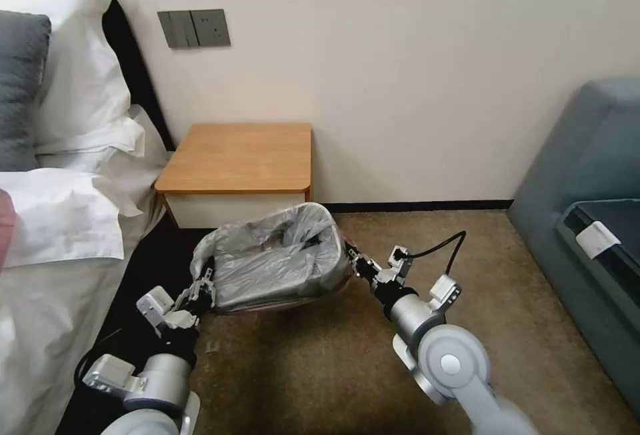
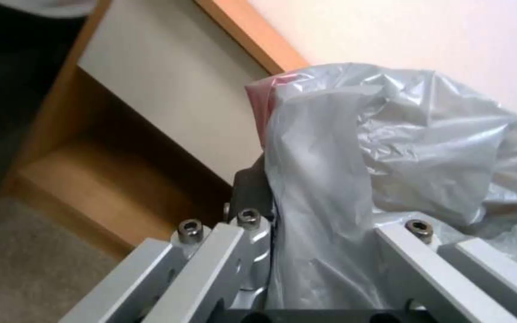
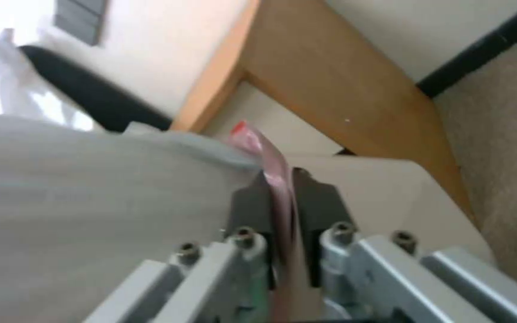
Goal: Pick up the garbage bag from the table and place it over the trash can.
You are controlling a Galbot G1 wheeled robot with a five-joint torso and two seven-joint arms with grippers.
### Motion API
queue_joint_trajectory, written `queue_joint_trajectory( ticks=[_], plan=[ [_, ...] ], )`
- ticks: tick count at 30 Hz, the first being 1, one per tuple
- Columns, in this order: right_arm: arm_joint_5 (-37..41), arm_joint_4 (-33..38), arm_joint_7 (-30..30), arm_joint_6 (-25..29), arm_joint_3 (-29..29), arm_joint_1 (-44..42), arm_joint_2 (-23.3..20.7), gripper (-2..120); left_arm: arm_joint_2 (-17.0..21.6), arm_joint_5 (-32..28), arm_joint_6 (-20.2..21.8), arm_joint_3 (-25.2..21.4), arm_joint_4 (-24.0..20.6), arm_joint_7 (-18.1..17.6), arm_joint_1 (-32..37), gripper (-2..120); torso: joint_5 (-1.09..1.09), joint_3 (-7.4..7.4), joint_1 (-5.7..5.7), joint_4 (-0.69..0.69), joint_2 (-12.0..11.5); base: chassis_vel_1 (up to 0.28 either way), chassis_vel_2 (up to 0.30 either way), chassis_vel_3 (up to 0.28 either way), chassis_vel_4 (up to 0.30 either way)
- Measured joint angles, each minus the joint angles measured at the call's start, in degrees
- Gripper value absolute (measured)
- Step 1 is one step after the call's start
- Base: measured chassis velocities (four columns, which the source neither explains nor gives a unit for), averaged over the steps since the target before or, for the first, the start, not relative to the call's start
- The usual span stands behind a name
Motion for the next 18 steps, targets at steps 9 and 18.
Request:
queue_joint_trajectory(
  ticks=[9, 18],
  plan=[
    [-11.4, 8.7, -3.3, 4.3, 1.6, -5.9, -5.0, 43, 0.9, 0.9, -0.2, -0.3, 1.0, -1.5, -0.8, 8, 0.00, 0.00, 0.00, -0.02, 0.0, 0.000, 0.000, 0.000, 0.000],
    [-5.5, 16.5, -14.3, -4.6, -5.8, 18.7, -26.3, 67, 2.2, 15.4, -2.2, 2.6, 2.8, 0.7, -0.7, 8, -0.02, 0.00, 0.00, -0.01, 0.0, 0.000, 0.000, 0.000, 0.000]
  ],
)
